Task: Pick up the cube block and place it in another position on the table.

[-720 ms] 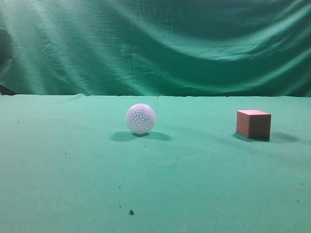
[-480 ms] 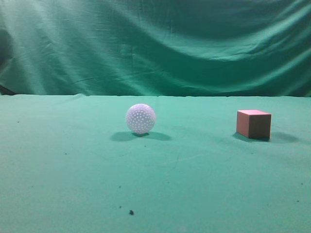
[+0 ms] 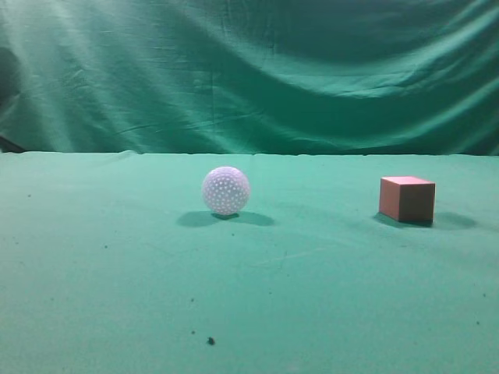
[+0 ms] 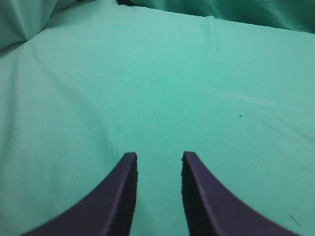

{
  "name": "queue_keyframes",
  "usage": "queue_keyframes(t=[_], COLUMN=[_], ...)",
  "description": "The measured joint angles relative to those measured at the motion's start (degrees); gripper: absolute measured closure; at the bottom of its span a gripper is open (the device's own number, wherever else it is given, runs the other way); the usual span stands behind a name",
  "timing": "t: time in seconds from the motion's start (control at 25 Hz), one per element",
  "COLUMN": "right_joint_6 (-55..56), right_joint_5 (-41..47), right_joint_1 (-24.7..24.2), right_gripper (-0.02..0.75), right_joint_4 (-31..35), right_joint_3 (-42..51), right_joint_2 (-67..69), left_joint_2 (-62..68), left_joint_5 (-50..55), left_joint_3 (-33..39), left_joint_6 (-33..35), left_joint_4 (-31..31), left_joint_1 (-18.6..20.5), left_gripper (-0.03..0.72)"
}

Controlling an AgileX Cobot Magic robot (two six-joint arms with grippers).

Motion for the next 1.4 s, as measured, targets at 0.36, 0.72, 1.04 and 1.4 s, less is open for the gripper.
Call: queue_keyframes(t=[0.36, 0.72, 1.04, 1.4], right_joint_6=[0.17, -6.70, -10.22, -9.13], right_joint_5=[-13.47, -41.10, -13.22, 3.44], right_joint_1=[0.00, 0.00, 0.00, 0.00], right_gripper=[0.738, 0.738, 0.738, 0.738], right_joint_4=[3.64, 9.39, 10.92, 14.62], right_joint_3=[0.14, -5.19, -21.93, -22.39], right_joint_2=[0.00, -0.11, 14.58, 32.91], left_joint_2=[0.00, 0.00, 0.00, 0.00], left_joint_5=[0.00, 0.00, 0.00, 0.00], left_joint_3=[0.00, 0.00, 0.00, 0.00], left_joint_6=[0.00, 0.00, 0.00, 0.00], left_joint_4=[0.00, 0.00, 0.00, 0.00], left_joint_1=[0.00, 0.00, 0.00, 0.00], left_gripper=[0.426, 0.426, 0.426, 0.426])
